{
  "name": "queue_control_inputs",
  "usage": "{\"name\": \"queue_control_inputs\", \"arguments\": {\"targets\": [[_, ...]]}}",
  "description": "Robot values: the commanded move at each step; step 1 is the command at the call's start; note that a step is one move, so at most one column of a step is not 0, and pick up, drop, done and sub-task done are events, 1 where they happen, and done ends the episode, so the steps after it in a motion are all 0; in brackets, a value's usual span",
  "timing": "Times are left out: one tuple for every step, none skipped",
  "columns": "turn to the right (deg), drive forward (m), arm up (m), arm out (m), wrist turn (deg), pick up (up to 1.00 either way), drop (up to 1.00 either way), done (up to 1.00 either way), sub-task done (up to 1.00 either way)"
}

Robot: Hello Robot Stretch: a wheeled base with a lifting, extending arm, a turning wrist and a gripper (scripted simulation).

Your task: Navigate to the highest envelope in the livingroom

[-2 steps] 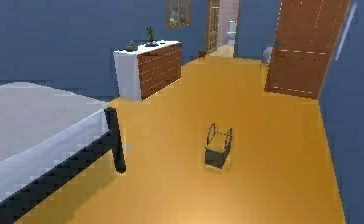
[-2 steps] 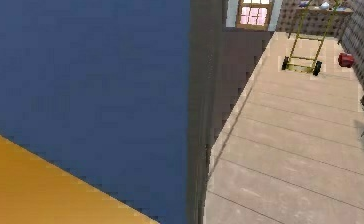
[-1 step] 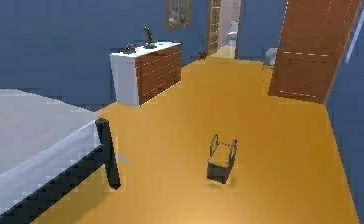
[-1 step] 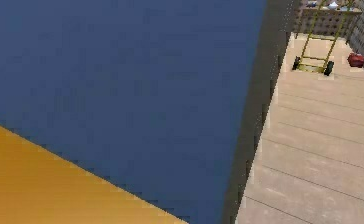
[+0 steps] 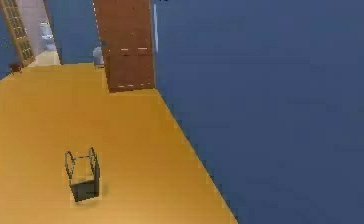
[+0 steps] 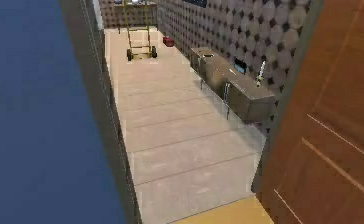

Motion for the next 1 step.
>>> {"name": "queue_control_inputs", "arguments": {"targets": [[45.0, 0.0, 0.0, 0.0, 0.0, 0.0, 0.0, 0.0, 0.0]]}}
